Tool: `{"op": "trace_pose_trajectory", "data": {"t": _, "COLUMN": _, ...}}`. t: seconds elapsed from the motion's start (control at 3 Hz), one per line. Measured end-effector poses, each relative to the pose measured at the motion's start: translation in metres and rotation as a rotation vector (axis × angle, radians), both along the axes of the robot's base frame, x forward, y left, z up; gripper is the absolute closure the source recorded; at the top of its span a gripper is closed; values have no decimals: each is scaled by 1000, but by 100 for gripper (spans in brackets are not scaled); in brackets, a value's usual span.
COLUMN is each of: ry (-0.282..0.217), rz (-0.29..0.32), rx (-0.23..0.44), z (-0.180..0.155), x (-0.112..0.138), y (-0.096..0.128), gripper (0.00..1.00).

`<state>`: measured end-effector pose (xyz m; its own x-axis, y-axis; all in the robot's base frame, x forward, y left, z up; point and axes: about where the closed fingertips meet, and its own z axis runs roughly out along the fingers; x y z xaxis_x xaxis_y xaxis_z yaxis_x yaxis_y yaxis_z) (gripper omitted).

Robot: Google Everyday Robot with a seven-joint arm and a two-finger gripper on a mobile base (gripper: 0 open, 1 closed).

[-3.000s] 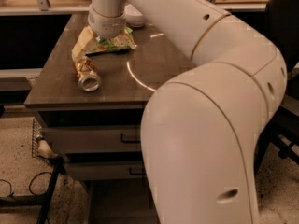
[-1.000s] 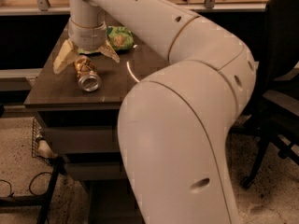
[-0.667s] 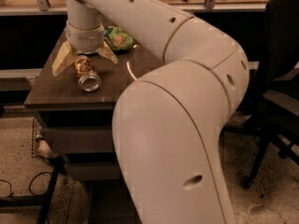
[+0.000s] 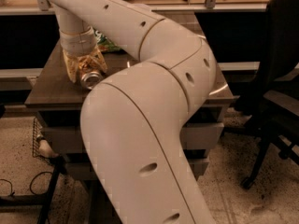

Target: Place orange can upright

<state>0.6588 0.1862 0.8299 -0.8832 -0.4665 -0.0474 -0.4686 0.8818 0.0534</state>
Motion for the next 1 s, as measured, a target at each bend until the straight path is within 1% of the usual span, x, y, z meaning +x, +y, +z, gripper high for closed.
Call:
{"op": "trace_pose_trajectory", "data": {"t": 0.33, "ry": -19, "rz": 4, "rx": -46, "z": -3, "x": 3, "y": 7, "gripper": 64}}
{"op": "trace_pose_trajectory", "data": {"t": 0.67, "ry": -19, "rz": 4, "rx": -46, "z": 1, "x": 3, "y": 7, "gripper": 87}}
{"op": "trace_pose_trajectory", "data": {"t": 1.0, "ry": -42, "rz": 3, "rx": -20, "z": -2, "x": 10, "y": 15, "gripper": 100}}
